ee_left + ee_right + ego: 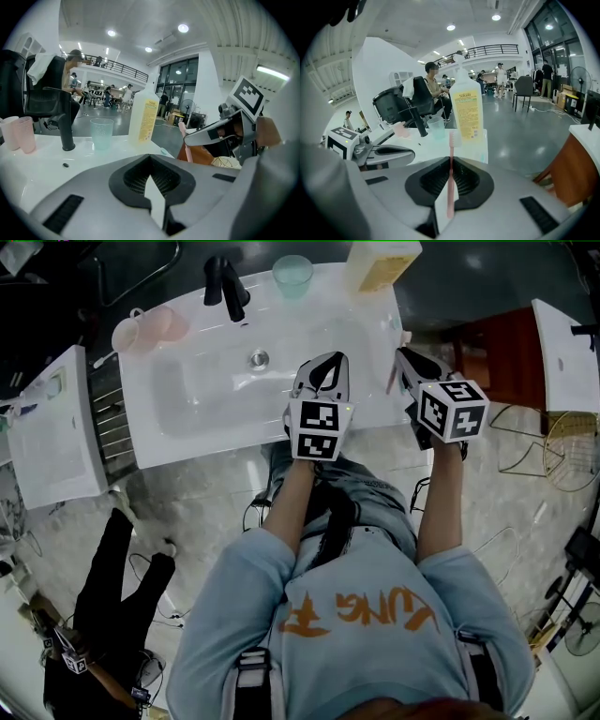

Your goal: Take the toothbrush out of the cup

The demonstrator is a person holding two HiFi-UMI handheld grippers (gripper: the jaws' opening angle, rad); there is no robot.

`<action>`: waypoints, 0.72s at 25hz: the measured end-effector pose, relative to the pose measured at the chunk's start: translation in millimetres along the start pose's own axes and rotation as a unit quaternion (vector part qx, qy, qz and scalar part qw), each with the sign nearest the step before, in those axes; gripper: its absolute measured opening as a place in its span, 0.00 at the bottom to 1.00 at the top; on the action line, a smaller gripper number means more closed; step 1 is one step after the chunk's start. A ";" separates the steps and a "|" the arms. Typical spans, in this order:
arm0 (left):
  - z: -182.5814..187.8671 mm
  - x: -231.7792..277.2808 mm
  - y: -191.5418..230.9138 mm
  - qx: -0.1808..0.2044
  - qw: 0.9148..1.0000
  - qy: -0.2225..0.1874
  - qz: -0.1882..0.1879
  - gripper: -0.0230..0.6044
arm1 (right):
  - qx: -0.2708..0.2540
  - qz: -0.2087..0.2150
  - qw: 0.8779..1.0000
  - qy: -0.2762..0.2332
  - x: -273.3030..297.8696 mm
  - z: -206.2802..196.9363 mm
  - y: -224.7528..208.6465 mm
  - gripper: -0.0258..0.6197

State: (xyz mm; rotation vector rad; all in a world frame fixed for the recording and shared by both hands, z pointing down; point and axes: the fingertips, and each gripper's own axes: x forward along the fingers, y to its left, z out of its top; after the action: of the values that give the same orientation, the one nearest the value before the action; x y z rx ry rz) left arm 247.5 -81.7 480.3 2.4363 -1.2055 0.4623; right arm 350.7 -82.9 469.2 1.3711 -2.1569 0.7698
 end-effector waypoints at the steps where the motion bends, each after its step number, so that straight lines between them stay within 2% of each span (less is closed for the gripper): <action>1: -0.9 1.5 0.6 -0.001 1.000 0.001 0.001 0.05 | 0.005 0.002 1.000 0.001 2.8 -1.3 -1.9 0.10; 9: -9.9 14.4 8.9 -0.007 1.000 0.016 0.009 0.05 | 0.053 0.004 0.998 0.015 30.3 -15.4 -20.5 0.10; 18: -6.6 22.5 19.0 0.001 0.999 0.028 0.019 0.05 | 0.074 -0.013 0.996 0.049 57.7 -31.1 -36.3 0.10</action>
State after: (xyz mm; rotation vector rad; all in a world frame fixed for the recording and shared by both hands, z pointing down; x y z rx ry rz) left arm 244.3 -104.5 499.8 2.3890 -1.2308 0.5386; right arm 364.1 -112.1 536.8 1.4002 -2.0371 0.9842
